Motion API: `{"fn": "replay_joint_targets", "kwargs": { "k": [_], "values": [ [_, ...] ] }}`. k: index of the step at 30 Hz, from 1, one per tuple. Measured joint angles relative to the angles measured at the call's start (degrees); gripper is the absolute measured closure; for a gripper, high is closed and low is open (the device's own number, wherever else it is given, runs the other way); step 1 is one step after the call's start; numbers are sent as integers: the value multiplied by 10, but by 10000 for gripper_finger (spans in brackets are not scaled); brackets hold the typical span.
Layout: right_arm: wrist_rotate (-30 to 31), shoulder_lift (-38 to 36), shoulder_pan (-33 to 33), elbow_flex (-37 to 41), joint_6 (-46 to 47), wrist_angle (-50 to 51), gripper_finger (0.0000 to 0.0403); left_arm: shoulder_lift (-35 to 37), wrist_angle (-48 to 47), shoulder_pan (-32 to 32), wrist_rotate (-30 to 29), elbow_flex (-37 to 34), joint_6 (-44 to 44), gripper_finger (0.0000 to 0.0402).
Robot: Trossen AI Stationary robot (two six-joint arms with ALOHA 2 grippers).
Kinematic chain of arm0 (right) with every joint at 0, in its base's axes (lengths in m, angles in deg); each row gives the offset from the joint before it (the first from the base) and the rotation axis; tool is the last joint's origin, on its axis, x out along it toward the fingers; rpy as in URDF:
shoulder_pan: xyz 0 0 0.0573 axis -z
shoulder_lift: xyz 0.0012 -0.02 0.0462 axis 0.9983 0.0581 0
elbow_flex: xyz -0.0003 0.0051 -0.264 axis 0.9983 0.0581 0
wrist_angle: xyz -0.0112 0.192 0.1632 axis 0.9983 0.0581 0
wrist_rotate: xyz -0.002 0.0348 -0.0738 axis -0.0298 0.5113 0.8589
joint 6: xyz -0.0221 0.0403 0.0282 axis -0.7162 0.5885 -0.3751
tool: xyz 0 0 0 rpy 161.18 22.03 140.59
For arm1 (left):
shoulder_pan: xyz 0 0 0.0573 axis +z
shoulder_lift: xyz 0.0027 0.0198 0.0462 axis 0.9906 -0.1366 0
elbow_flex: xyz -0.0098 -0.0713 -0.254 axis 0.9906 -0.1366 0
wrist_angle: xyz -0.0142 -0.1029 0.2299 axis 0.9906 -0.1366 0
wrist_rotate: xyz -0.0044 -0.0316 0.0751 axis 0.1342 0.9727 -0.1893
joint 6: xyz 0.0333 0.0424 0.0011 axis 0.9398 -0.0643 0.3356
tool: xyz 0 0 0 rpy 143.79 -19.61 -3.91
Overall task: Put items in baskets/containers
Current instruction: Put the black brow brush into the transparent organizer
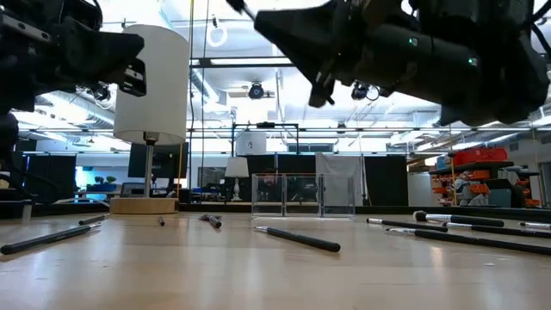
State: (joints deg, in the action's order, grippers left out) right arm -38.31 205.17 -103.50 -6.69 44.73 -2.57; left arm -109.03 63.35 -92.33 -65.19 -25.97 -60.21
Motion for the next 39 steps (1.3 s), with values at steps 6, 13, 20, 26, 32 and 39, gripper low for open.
{"fn": "replay_joint_targets", "kwargs": {
  "k": [6, 13, 20, 26, 32, 39],
  "values": [
    [-40, 0, 9, -5, 17, 0, 399, -186, 174, -28, -1, 12, 33, 281],
    [-52, 0, 11, -5, 32, 0, 399, -372, 186, -29, 35, 133, 61, 177],
    [-94, 0, 9, -5, 44, -3, 399, -473, 218, -29, 58, 218, 107, 157],
    [-102, 0, 9, -5, 48, -3, 399, -518, 256, -33, 104, 257, 106, 169],
    [-102, 0, 9, -5, 47, -3, 399, -554, 256, -52, 86, 298, 110, 192],
    [-109, 0, 8, -5, 45, 0, 398, -558, 256, -64, 78, 301, 122, 254]
  ]
}}
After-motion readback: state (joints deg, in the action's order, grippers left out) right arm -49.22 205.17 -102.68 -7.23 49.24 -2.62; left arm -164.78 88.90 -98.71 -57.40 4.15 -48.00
